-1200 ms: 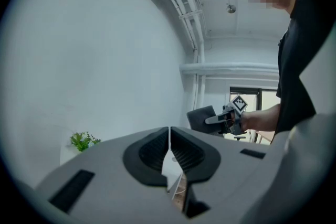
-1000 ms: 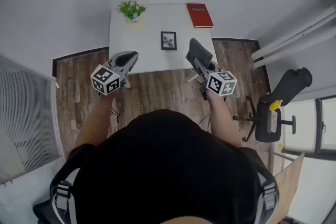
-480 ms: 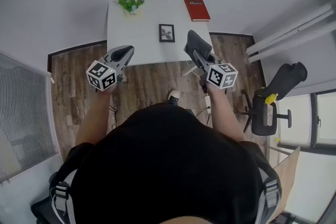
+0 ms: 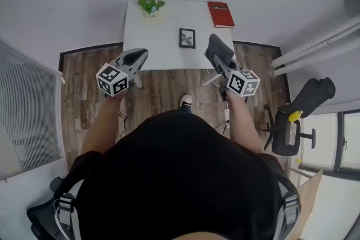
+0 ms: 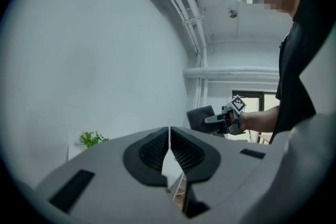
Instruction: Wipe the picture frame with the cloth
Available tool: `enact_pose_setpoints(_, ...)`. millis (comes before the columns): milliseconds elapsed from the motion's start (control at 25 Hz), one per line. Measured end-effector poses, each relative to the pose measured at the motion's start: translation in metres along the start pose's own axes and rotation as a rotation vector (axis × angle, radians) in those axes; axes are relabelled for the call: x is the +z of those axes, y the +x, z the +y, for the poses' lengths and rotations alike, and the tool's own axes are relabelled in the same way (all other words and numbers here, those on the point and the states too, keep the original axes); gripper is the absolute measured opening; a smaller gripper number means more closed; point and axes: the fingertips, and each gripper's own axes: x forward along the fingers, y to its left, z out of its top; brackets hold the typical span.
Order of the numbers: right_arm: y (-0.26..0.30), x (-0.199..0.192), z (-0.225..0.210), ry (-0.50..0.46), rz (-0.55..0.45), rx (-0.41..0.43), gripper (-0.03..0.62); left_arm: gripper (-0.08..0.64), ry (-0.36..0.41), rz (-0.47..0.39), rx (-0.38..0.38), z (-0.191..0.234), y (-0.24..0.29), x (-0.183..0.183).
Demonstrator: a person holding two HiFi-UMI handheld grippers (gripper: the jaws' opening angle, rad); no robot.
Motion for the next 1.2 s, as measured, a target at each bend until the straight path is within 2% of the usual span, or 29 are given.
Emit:
enact_pose_setpoints(280, 0.016, -0.008, -0.022, 0.042, 0.004, 0.012, 0.043, 0.02, -0.001, 0.059, 0.011, 0.007, 0.012, -0.017)
enact_pose_setpoints(480, 0.027, -0.005, -0.051, 0.114, 0.004, 0.015, 0.043, 0.02, 0.0, 0.077, 0.027, 0.024, 0.033, -0.018)
enact_pose_setpoints(640, 0.047, 0.006, -0.077, 0.104, 0.017, 0.008, 0.043, 0.02, -0.005, 0.091, 0.038, 0.04, 0.058, -0.019)
enact_pose_setpoints(1200, 0.129, 0.032, -0.144, 0.084, 0.094, 0.087, 0.043, 0.02, -0.037, 0.125, 0.117, 0.093, 0.131, -0.026)
